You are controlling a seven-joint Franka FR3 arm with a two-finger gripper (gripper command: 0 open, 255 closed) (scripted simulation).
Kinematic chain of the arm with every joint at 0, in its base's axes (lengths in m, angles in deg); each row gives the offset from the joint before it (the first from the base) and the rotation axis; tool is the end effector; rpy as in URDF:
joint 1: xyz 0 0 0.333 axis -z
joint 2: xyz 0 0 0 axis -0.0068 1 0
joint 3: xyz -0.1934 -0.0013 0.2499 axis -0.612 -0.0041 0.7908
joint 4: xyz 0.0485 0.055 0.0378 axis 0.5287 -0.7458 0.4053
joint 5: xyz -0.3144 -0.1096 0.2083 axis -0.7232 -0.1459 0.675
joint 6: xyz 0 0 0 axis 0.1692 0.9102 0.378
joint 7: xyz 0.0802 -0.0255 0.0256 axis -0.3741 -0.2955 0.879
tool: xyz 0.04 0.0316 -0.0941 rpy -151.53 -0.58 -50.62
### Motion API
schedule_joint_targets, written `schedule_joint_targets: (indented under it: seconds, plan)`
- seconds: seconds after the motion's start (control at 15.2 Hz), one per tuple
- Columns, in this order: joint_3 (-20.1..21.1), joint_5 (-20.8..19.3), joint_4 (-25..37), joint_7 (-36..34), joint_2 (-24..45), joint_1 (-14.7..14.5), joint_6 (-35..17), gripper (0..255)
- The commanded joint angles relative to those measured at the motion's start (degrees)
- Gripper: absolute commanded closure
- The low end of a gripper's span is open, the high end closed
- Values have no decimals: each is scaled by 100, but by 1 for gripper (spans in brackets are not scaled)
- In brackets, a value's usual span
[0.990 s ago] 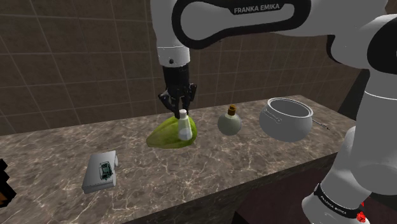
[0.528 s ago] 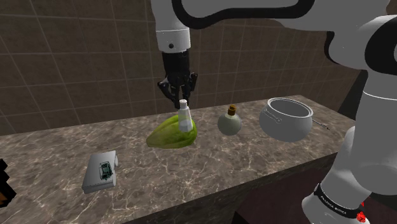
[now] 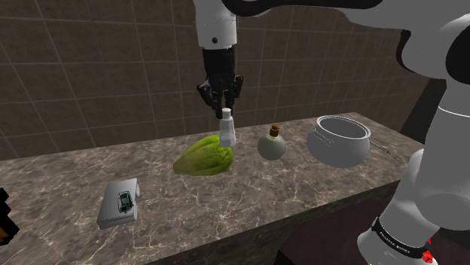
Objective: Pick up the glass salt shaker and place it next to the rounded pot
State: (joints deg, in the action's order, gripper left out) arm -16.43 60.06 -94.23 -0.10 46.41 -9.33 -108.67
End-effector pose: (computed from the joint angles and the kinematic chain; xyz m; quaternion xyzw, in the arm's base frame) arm 0.4964 0.3104 0.6021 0.9985 -0.0171 -0.0407 0.0335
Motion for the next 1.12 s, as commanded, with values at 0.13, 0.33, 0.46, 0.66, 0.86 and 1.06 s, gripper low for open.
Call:
schedule_joint_targets:
  seconds: [0.13, 0.33, 0.46, 0.66, 0.86, 1.06]
  plan:
    - [-209, 323, -1050, 542, -898, 359, -241, 255]
    - [-433, 493, -1717, 973, -1511, 544, -344, 255]
    - [-598, 568, -2111, 1258, -1885, 642, -384, 255]
    - [-866, 623, -2637, 1676, -2400, 759, -412, 255]
    - [-1148, 616, -3093, 2085, -2865, 862, -413, 255]
    - [-1437, 552, -3487, 2486, -3282, 965, -394, 255]
